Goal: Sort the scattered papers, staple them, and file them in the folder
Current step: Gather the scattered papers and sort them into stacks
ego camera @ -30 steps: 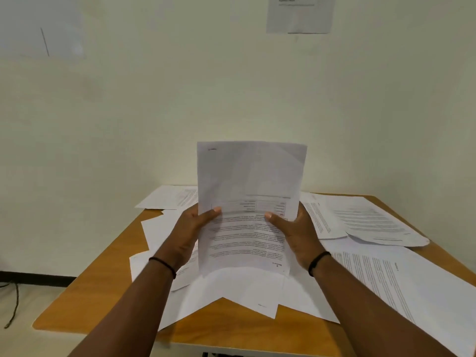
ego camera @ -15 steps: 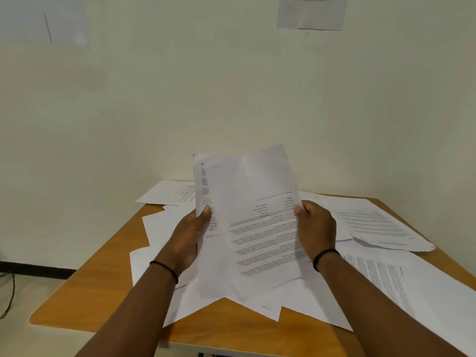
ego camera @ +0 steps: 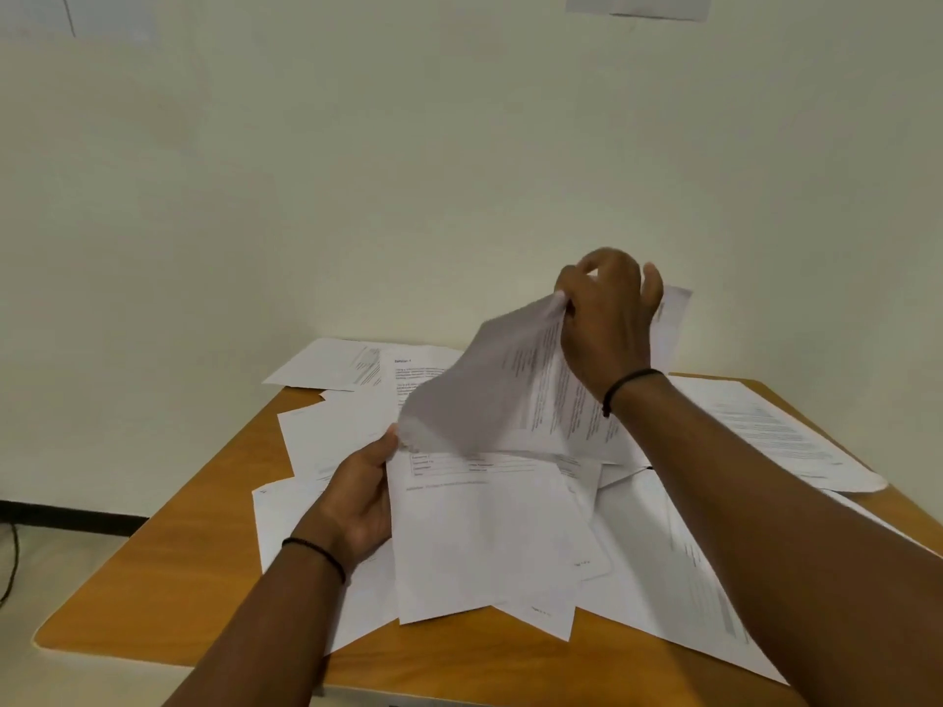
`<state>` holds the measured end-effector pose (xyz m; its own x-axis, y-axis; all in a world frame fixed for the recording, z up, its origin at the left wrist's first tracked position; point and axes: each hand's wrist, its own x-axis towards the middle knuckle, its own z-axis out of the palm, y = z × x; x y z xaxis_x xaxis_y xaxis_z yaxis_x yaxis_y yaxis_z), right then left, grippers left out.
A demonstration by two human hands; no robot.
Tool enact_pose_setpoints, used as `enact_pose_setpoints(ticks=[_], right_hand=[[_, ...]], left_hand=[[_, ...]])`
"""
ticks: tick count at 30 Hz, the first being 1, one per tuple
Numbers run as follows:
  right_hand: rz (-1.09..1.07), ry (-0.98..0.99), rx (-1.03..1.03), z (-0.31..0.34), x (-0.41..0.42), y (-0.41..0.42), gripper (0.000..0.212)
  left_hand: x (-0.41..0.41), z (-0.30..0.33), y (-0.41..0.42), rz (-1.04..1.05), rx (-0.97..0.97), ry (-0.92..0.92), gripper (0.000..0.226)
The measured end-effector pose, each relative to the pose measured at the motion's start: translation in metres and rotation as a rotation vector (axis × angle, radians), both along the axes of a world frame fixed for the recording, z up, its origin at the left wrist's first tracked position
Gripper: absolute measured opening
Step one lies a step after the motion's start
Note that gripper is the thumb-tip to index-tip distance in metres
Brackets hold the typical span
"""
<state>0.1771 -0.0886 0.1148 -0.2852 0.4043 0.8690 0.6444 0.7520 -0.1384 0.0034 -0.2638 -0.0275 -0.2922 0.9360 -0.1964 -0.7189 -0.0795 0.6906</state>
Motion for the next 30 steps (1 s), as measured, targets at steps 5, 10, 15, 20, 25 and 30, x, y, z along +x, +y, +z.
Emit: enact_pose_setpoints(ticks=[5,10,15,20,25,30], right_hand=[[0.24,-0.202,0.044,-0.008,-0.033,0.0,0.016],[0.443,-0.527,0.154,-0.075,-0.077,-0.034,0.019],[0.367,-0.366,-0.092,-0.136,-0.082,-0.046,0.064],[0.309,0.04,-0.421,-0.132,-0.062,-0.037,0.05],[0.227,0.158,-0.859,-0.125,-0.017,-0.026,0.071],[0.504,0.374,-1.382,-0.112,0.017,-0.025,0.094]], left_hand=[[-0.001,-0.001,0.001,0.002,0.001,-0.05,0.031],[-0.002,-0.001,0.004,-0.002,0.055,-0.095,0.039],[-0.001,0.0,-0.002,-0.105,0.066,-0.065,0.039],[-0.013,-0.013,-0.003,-0.036,-0.018,0.047,0.041],[-0.013,-0.013,-0.003,0.047,-0.008,0.071,0.037],[0.0,0.002,-0.008,0.123,0.038,0.204,0.039]])
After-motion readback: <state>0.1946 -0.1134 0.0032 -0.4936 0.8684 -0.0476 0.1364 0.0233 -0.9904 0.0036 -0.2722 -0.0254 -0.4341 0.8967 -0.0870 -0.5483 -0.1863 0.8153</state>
